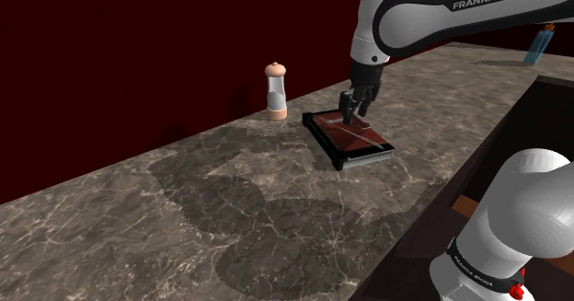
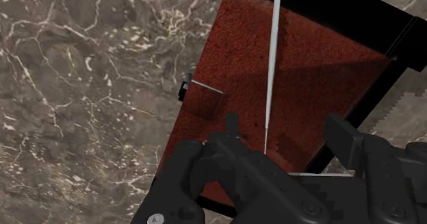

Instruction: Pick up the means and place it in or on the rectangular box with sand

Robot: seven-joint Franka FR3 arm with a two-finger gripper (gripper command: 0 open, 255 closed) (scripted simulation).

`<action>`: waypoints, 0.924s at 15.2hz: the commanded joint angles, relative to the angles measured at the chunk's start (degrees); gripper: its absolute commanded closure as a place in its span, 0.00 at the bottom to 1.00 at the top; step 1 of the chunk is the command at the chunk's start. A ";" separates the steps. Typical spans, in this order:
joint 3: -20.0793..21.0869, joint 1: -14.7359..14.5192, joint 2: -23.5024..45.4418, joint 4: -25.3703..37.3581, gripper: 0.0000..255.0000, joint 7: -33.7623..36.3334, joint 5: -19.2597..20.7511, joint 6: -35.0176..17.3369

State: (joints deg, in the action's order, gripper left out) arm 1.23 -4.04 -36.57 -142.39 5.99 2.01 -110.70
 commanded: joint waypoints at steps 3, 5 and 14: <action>0.00 0.00 0.00 0.00 0.00 0.00 0.00 0.00; 0.04 -0.03 -0.34 1.68 0.00 -0.02 -0.05 2.02; 0.17 -0.10 -0.80 6.71 0.00 -0.06 -0.18 7.51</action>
State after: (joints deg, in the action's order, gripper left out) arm 1.41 -4.14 -37.38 -135.70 5.93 1.83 -103.21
